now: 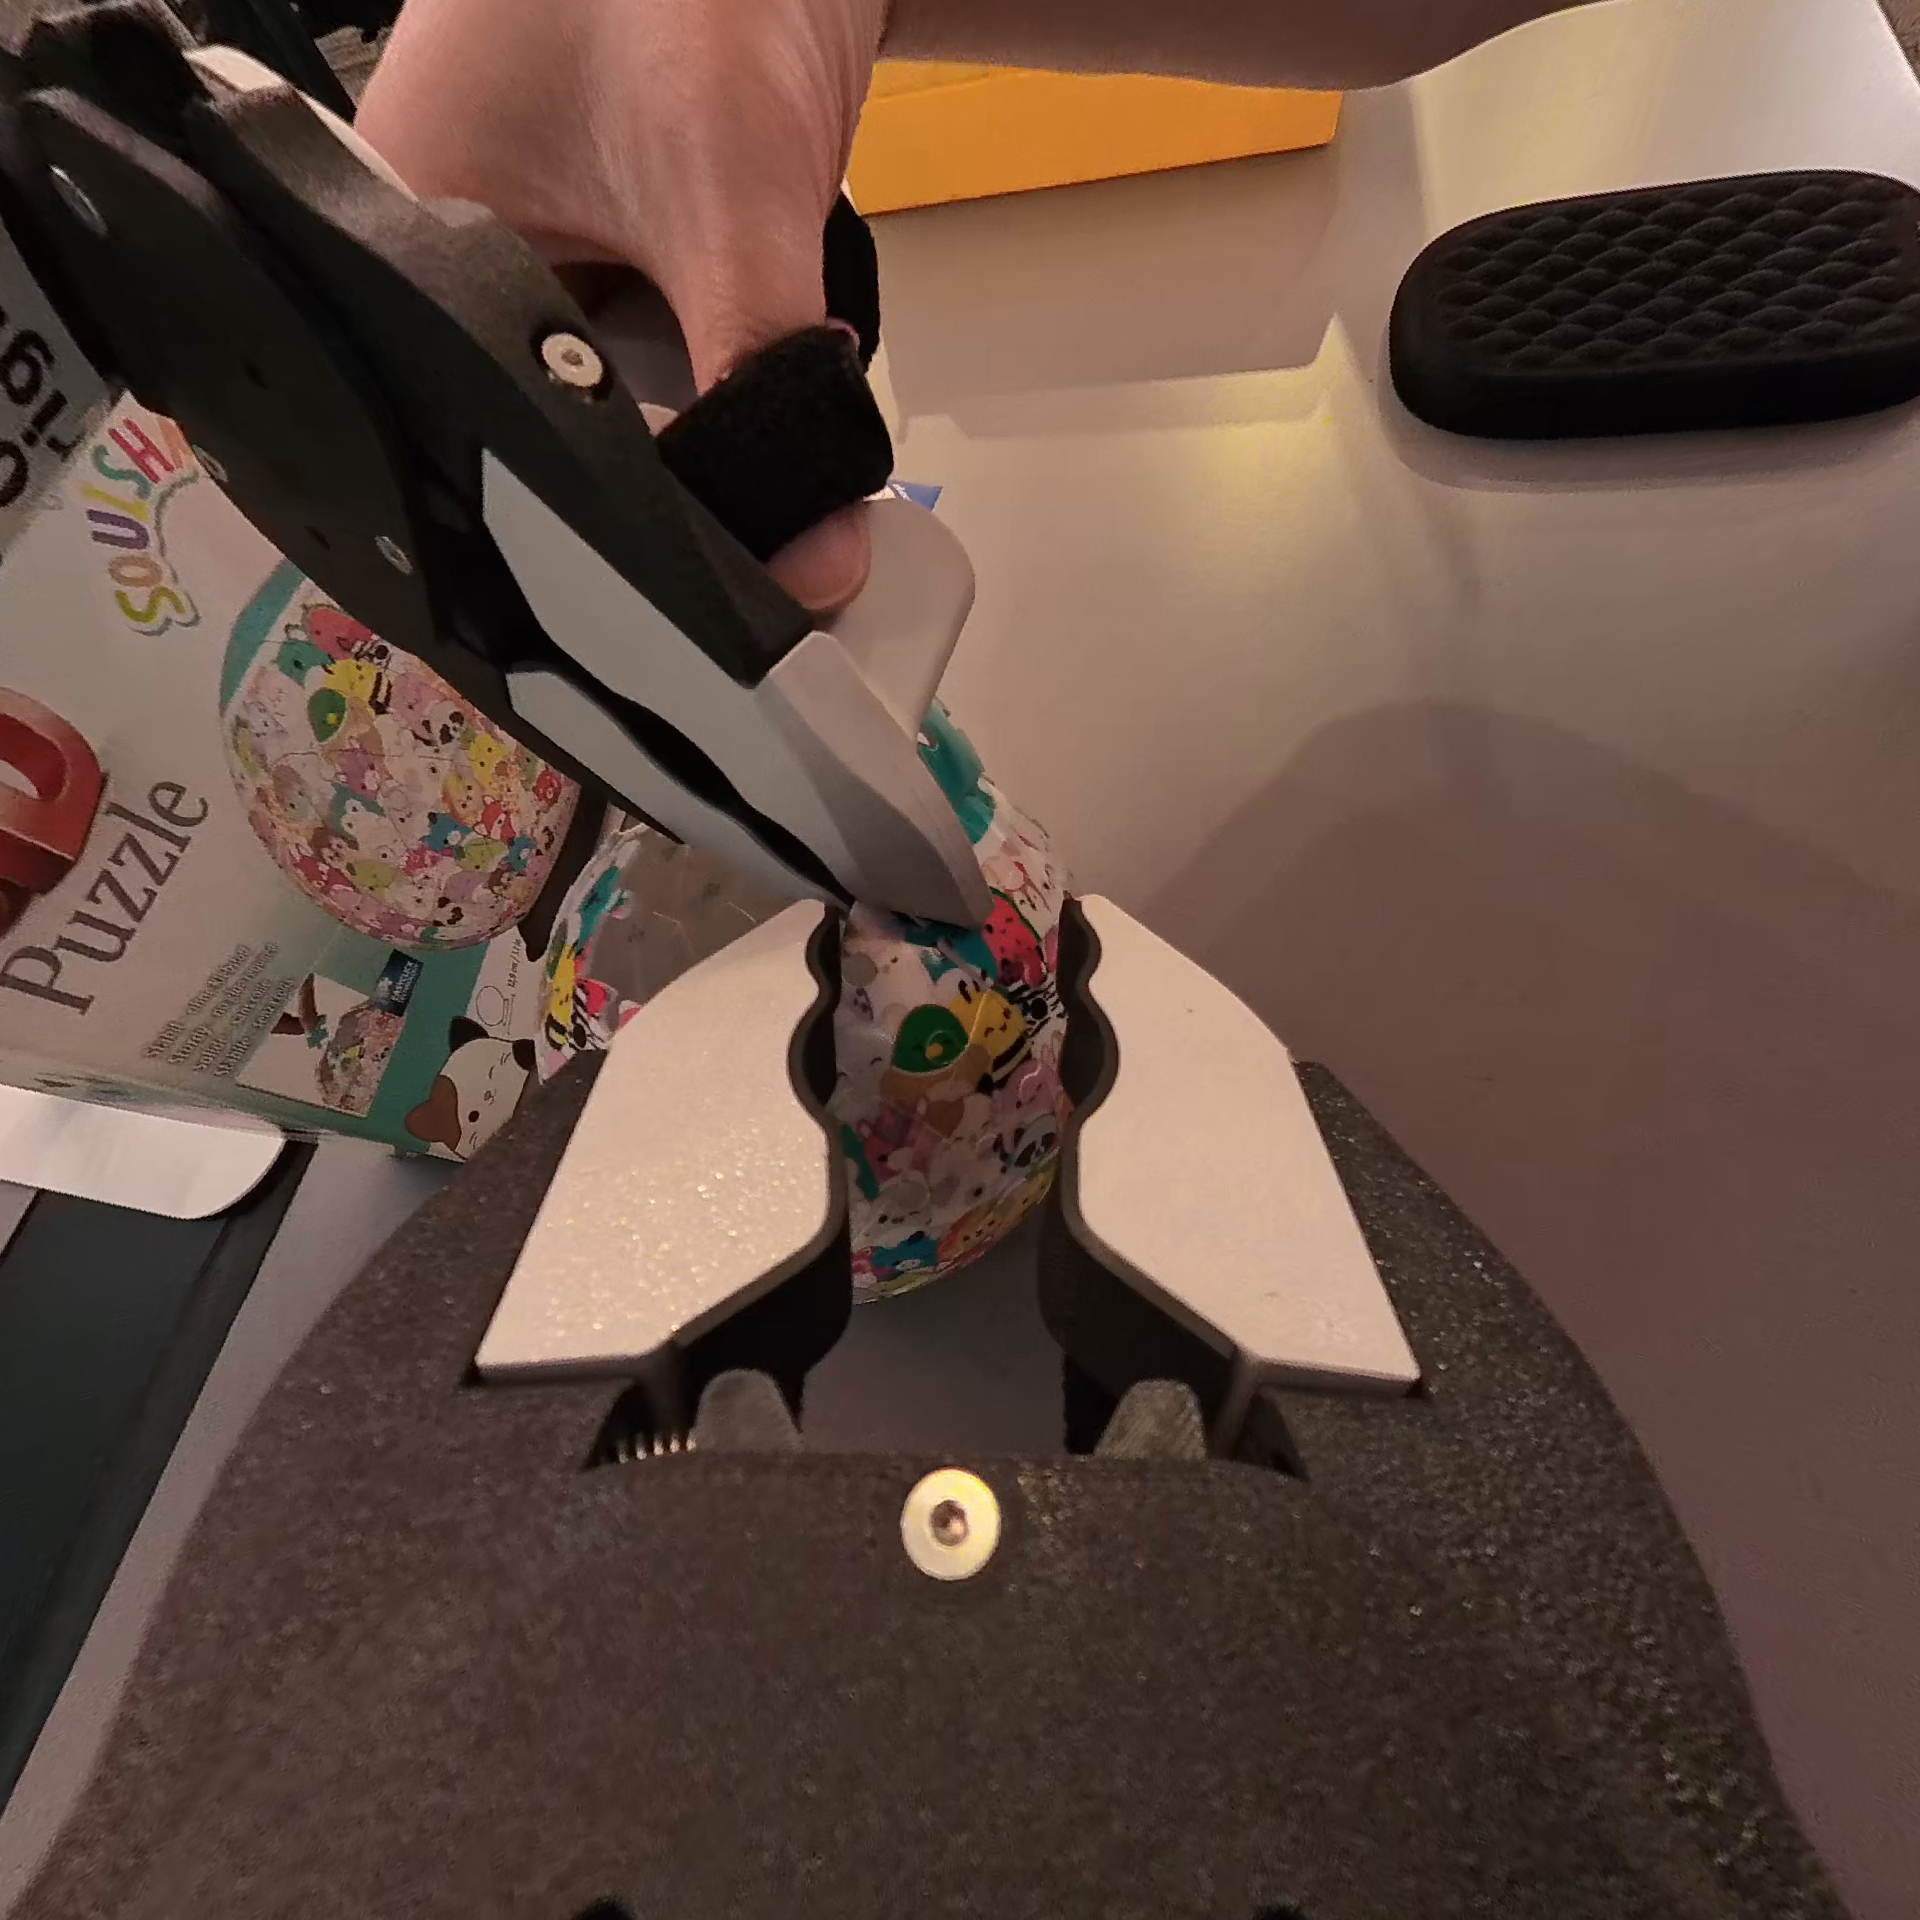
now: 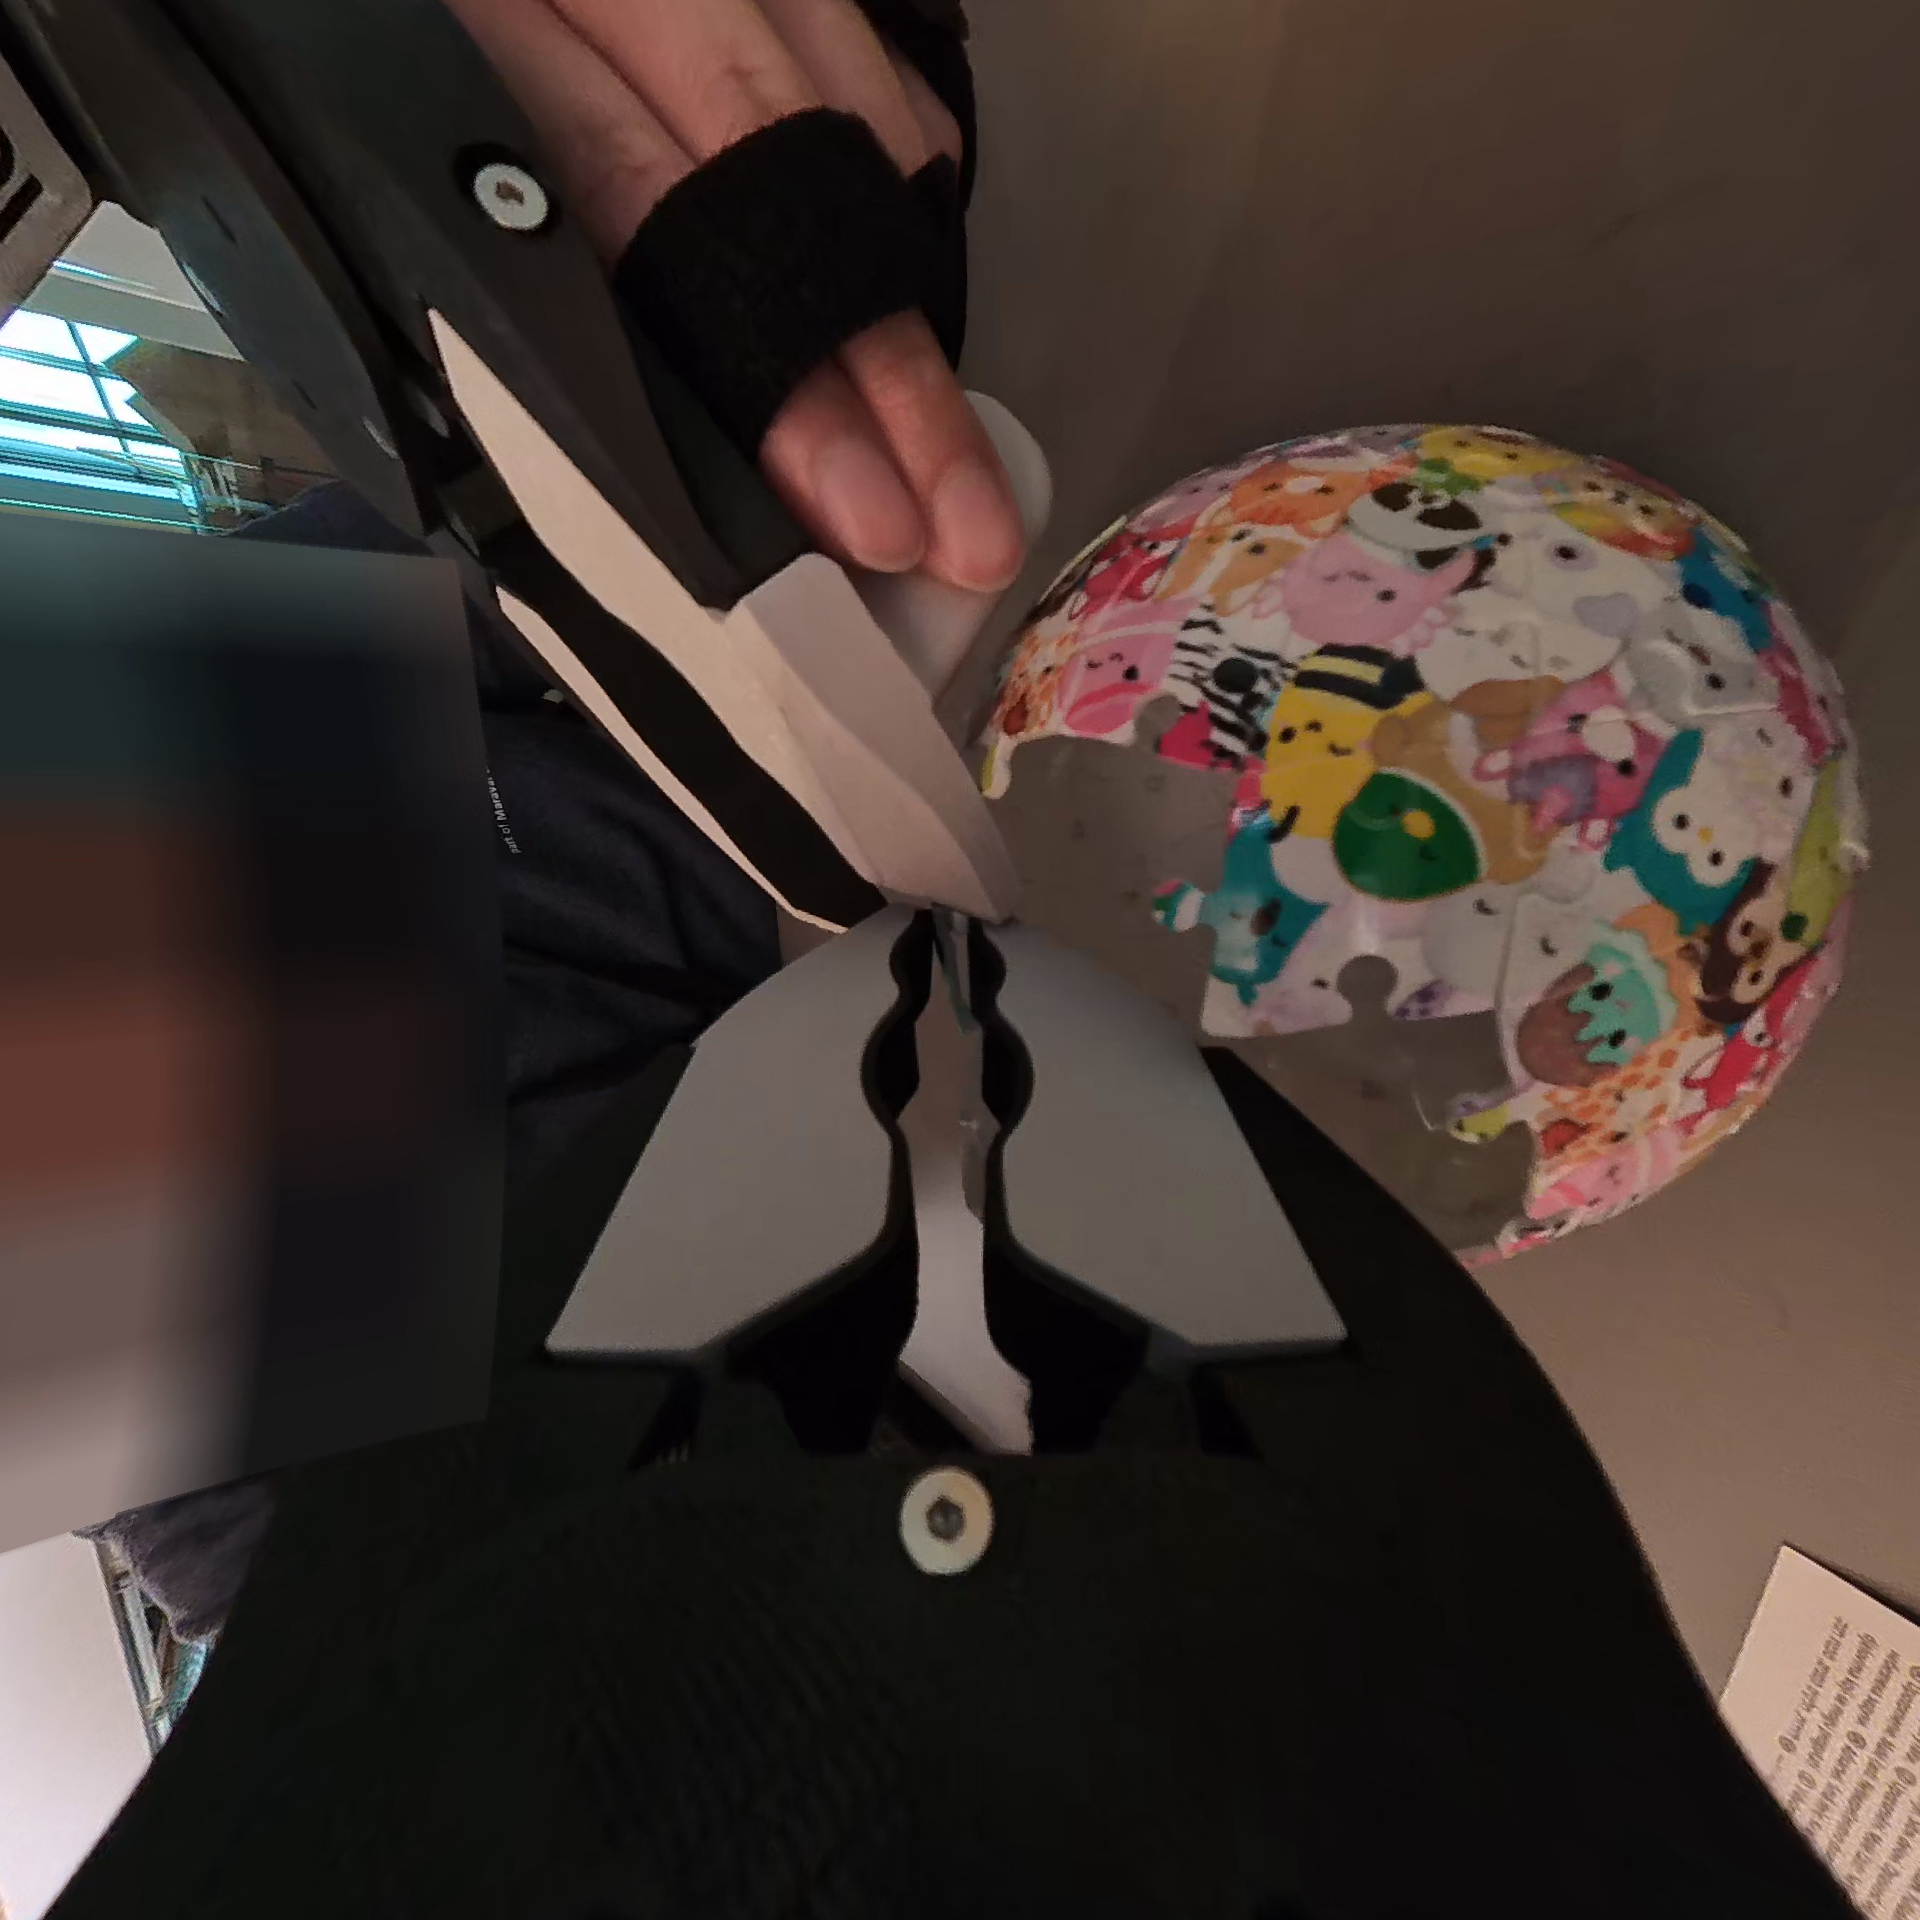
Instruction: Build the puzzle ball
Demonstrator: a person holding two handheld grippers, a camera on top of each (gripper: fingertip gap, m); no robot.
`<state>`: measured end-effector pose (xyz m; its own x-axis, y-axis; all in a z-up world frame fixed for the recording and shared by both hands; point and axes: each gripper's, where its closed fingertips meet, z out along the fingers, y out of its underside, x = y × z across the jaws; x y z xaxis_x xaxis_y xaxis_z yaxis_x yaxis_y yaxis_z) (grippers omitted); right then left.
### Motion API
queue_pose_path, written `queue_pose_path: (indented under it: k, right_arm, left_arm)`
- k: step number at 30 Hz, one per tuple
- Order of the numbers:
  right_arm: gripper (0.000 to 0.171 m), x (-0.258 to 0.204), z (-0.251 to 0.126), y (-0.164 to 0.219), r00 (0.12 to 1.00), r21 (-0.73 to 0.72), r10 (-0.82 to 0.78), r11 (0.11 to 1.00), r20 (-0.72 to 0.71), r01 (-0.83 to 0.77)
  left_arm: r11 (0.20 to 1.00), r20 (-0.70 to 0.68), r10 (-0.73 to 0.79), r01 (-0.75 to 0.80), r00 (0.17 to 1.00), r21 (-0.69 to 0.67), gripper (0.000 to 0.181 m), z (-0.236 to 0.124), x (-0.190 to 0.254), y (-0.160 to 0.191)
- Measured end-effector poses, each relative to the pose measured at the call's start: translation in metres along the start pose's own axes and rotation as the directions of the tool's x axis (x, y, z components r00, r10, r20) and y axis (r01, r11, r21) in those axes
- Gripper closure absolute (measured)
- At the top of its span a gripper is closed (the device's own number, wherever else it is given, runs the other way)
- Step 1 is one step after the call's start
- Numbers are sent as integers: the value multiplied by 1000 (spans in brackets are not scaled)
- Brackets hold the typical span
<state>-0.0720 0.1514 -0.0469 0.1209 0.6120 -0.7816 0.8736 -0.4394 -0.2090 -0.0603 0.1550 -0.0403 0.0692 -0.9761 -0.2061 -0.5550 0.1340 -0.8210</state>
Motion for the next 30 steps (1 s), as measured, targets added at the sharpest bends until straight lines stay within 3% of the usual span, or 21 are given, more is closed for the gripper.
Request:
queue_pose_path:
  k: [18, 30]
  right_arm:
    - [156, -4, 0, 4, 999, -21, -32, 999, 8, 32]
    - [164, 0, -8, 5, 1000, -12, -10, 1000, -15, 9]
  left_arm:
    - [1000, 0, 10, -10, 1000, -2, 141, 1, 1, 0]
    - [1000, -12, 11, -11, 1000, -5, 143, 1, 3, 0]
